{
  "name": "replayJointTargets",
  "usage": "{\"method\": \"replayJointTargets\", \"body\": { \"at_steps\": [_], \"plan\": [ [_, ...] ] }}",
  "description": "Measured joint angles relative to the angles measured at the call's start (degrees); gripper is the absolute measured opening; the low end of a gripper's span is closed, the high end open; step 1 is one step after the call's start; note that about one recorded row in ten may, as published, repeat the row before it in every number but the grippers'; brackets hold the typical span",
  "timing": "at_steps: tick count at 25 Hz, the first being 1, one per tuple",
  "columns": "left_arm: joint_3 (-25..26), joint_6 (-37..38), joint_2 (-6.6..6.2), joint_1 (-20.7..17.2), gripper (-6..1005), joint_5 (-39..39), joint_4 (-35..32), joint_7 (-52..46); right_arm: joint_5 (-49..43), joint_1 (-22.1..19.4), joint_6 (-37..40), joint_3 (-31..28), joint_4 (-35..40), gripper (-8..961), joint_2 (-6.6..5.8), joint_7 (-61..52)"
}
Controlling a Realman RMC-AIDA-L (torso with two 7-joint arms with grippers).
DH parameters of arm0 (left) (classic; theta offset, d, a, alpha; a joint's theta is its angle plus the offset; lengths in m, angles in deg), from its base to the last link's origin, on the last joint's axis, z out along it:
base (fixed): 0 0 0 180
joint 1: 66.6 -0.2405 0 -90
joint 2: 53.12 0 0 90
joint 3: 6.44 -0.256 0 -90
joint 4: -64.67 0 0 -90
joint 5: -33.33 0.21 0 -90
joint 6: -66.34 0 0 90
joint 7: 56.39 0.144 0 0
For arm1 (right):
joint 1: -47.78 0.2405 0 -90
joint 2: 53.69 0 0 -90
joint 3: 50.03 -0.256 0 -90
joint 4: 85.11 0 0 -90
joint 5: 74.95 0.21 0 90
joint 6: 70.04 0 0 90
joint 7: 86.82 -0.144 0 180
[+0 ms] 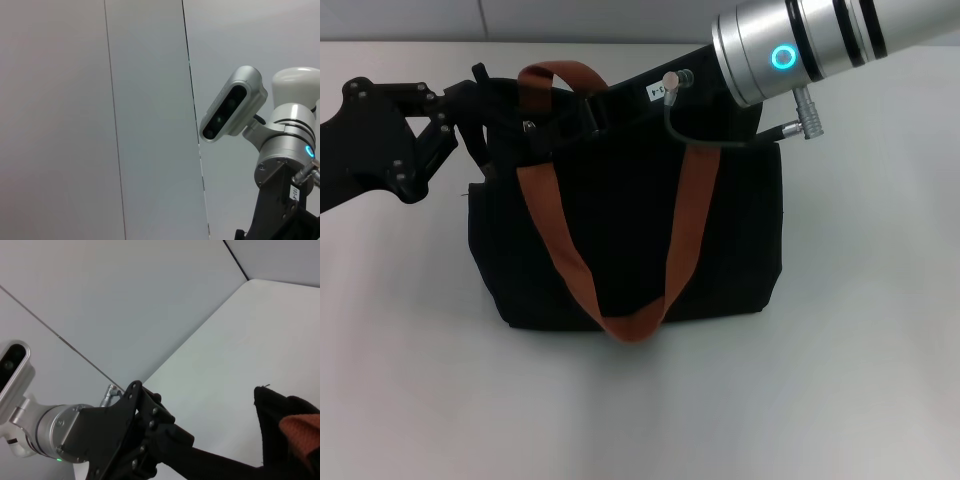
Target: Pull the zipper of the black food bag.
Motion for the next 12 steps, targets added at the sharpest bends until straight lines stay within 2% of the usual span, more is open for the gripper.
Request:
{"method": "replayJointTargets", "body": {
  "at_steps": [2, 12],
  "plan": [
    [0.0, 0.0, 0.01, 0.0, 71, 0.0, 0.0, 0.0, 0.0, 0.0, 0.0, 0.0, 0.0, 87, 0.00, 0.0],
    [0.0, 0.1, 0.11, -0.2, 72, 0.0, 0.0, -0.1, -1.0, 0.1, -0.3, 0.2, 1.2, 68, 0.00, 0.0]
  ]
}}
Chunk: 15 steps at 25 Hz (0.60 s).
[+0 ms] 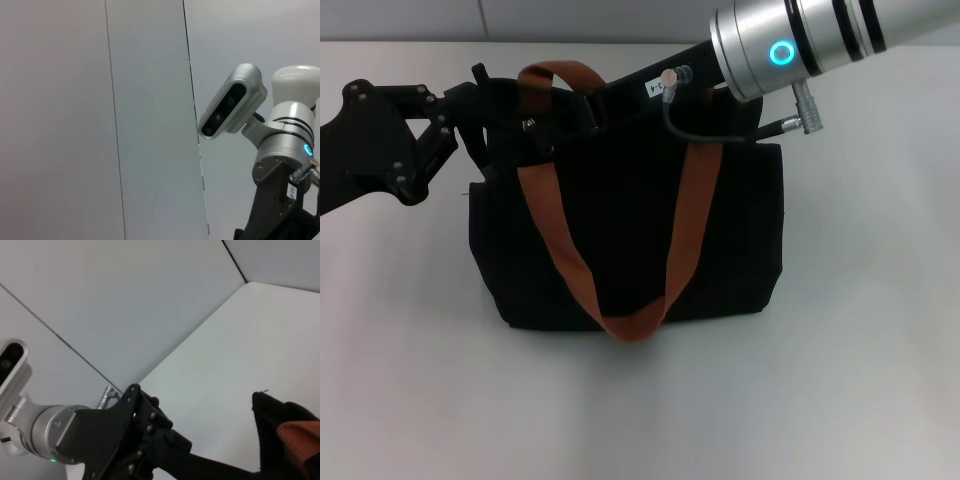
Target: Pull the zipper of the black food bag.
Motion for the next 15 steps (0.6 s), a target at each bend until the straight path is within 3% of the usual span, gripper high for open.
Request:
{"method": "replayJointTargets", "body": {
  "at_steps": [15],
  "plan": [
    [0.1, 0.1, -0.21, -0.2, 74, -1.3, 0.2, -0.1, -9.0, 0.0, 0.4, 0.7, 7.6, -2, 0.13, -7.2]
  ]
}}
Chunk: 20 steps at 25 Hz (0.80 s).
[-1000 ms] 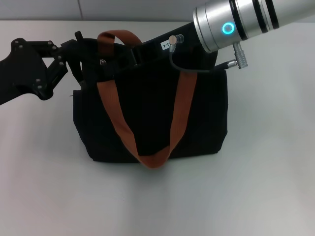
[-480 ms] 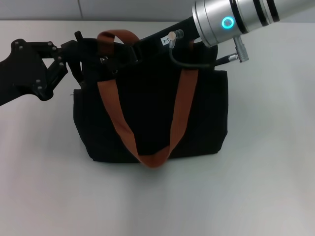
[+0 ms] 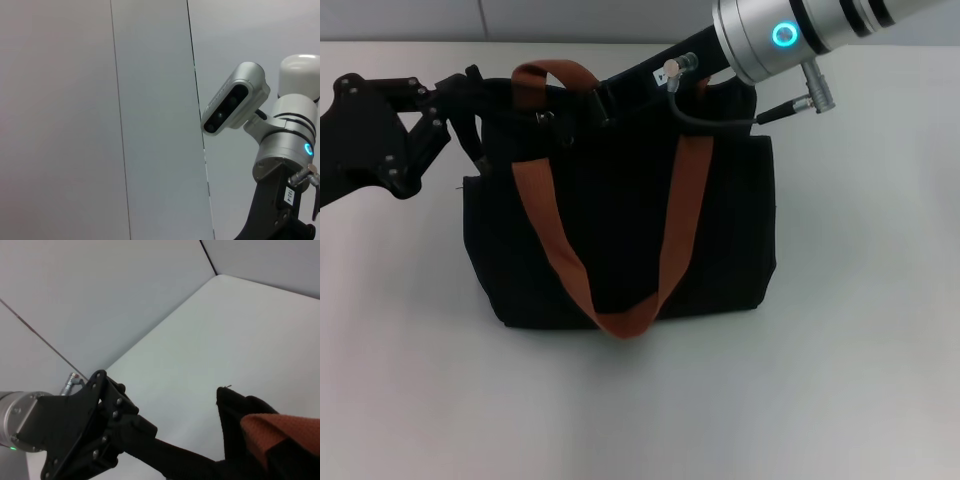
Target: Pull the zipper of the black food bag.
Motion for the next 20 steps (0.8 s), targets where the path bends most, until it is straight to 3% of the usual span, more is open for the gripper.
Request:
{"method": "replayJointTargets", "body": {
  "at_steps": [11, 20],
  "plan": [
    [0.6, 0.0, -0.06, -0.4, 75, -0.3, -0.1, 0.0, -6.9, -1.0, 0.9, 2.5, 7.4, -1, 0.22, -8.6],
    [0.6, -0.2, -0.13, -0.4, 76, -0.4, 0.0, 0.0, -12.2, -6.0, 3.3, 2.0, 15.8, -2, 0.24, -13.2]
  ]
}}
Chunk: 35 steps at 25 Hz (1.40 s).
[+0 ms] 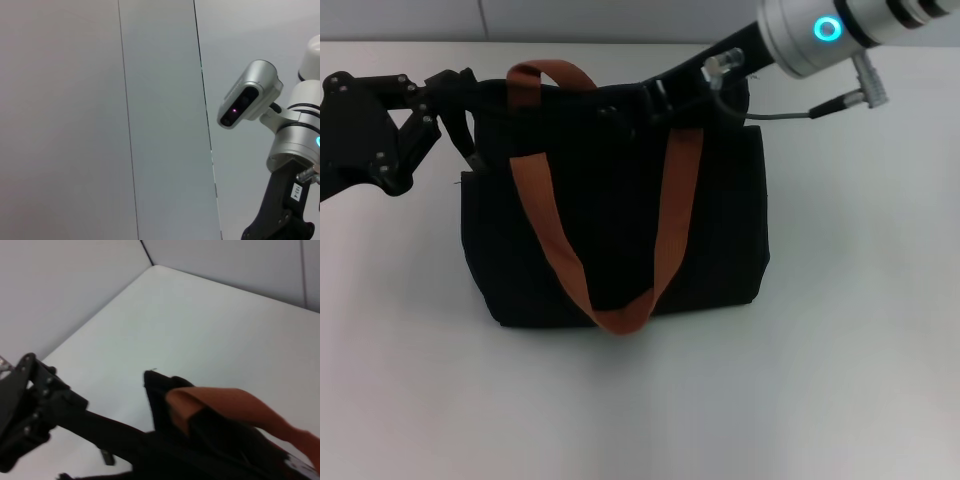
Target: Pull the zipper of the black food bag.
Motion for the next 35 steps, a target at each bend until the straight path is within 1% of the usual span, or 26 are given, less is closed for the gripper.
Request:
{"method": "replayJointTargets", "body": {
  "at_steps": [3, 13, 14, 18, 22, 23, 24, 25, 26, 27, 29, 30, 32, 34, 35],
  "plan": [
    [0.0, -0.1, -0.04, 0.0, 76, 0.0, 0.0, 0.0, -1.8, -2.1, 1.0, -0.8, 2.8, -3, -0.01, -1.0],
    [0.6, -0.3, -0.20, -0.1, 77, 0.0, 0.1, -0.4, -5.8, -7.5, 5.0, -8.9, 9.2, -4, -0.08, -1.6],
    [0.6, -0.3, -0.26, -0.1, 77, 0.0, 0.1, -0.5, -5.1, -8.2, 5.3, -10.0, 9.4, -4, -0.10, -1.5],
    [0.6, -0.3, -0.28, -0.1, 78, 0.0, 0.1, -0.5, -2.1, -9.4, 5.3, -11.1, 9.1, -5, -0.11, 0.0],
    [0.6, -0.4, -0.02, 0.0, 78, 0.0, 0.2, -0.5, 4.4, -12.3, 4.0, -13.4, 8.4, 3, -0.06, 6.5],
    [0.6, -0.5, 0.04, -0.1, 79, 0.0, 0.2, -0.5, 7.2, -13.5, 3.2, -14.5, 7.5, 7, -0.06, 9.1],
    [0.6, -0.6, 0.11, -0.1, 79, 0.0, 0.2, -0.5, 14.3, -15.3, 2.1, -16.9, 4.3, 10, -0.23, 15.3],
    [0.6, -0.6, 0.14, -0.1, 79, 0.0, 0.2, -0.6, 14.3, -15.3, 2.1, -16.9, 4.3, 14, -0.23, 15.3],
    [0.6, -0.9, 0.19, -0.1, 79, 0.0, 0.2, -1.0, 18.8, -16.1, 2.2, -18.5, 1.8, 18, -0.38, 19.6],
    [0.6, -1.1, 0.21, -0.1, 79, 0.0, 0.2, -1.4, 23.1, -16.7, 2.6, -20.0, -0.6, 41, -0.52, 24.1],
    [0.6, -1.7, 0.22, -0.1, 79, 0.1, 0.2, -2.4, 30.2, -17.5, 5.6, -23.0, -6.0, 88, -0.97, 33.0],
    [0.5, -2.0, 0.25, -0.1, 79, 0.2, 0.3, -2.8, 33.5, -17.7, 8.2, -24.6, -9.0, 111, -1.24, 38.1],
    [0.5, -2.3, 0.29, -0.1, 80, 0.3, 0.4, -3.2, 39.2, -17.9, 15.6, -28.0, -16.5, 157, -2.17, 49.0],
    [0.6, -2.3, 0.37, -0.3, 80, 0.3, 0.4, -4.0, 42.1, -18.0, 23.2, -30.2, -23.7, 204, -3.34, 58.3],
    [0.6, -2.3, 0.39, -0.4, 80, 0.4, 0.4, -4.2, 42.6, -18.0, 26.5, -30.9, -26.7, 250, -3.98, 62.8]
  ]
}}
